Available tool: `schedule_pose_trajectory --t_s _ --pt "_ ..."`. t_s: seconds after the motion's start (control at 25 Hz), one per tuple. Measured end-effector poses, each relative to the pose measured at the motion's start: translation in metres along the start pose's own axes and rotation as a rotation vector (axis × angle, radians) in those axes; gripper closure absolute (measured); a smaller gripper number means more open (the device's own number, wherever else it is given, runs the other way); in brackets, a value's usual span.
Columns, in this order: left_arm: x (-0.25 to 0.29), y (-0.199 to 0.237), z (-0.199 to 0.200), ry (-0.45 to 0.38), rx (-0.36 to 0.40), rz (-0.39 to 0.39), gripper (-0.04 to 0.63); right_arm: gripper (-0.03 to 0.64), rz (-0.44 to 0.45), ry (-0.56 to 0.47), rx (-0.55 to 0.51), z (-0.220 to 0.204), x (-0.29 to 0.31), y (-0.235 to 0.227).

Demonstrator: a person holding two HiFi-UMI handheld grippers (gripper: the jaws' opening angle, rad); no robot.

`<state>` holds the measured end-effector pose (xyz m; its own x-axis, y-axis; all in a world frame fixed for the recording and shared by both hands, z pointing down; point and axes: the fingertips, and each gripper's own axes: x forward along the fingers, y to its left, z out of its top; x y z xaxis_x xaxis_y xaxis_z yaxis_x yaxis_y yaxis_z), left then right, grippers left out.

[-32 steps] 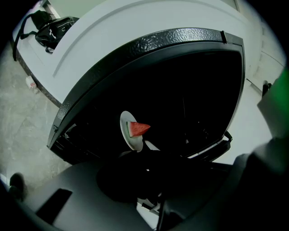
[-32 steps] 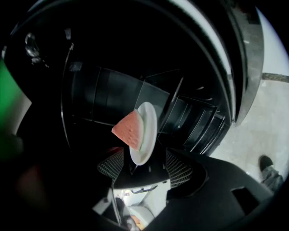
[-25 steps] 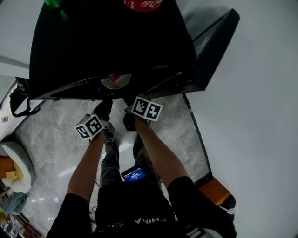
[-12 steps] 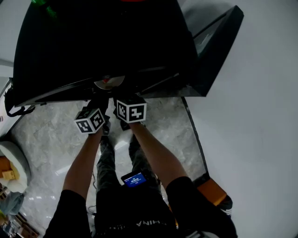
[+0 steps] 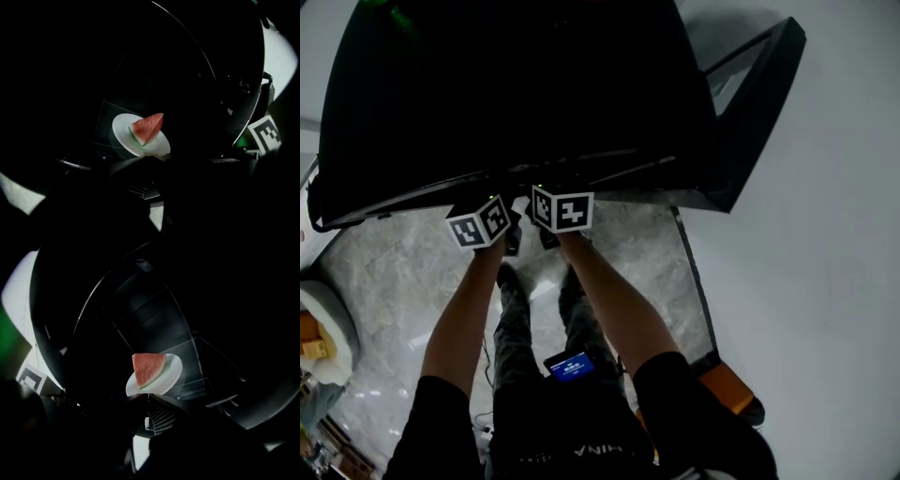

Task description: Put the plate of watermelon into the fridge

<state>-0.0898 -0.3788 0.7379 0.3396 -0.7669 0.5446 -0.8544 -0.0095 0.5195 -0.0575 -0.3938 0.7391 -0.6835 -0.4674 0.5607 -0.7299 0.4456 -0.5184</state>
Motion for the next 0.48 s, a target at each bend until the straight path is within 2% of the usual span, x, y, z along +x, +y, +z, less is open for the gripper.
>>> schedule_pose_trajectory --t_s 0.2,0.32,0.48 --pt "0.010 0.004 0.011 0.002 0.001 0.007 0.583 0.598 -0.007 0.002 -0.012 0.011 0.010 -0.002" --pt "0.012 0.005 0.015 0.022 -0.012 -0.013 0.583 0.598 -0.007 0.011 -0.022 0.016 0.013 -0.001" --pt "0.001 -0.003 0.008 0.056 0.011 -0.049 0.583 0.598 0.003 0.012 -0.007 0.012 0.001 0.002"
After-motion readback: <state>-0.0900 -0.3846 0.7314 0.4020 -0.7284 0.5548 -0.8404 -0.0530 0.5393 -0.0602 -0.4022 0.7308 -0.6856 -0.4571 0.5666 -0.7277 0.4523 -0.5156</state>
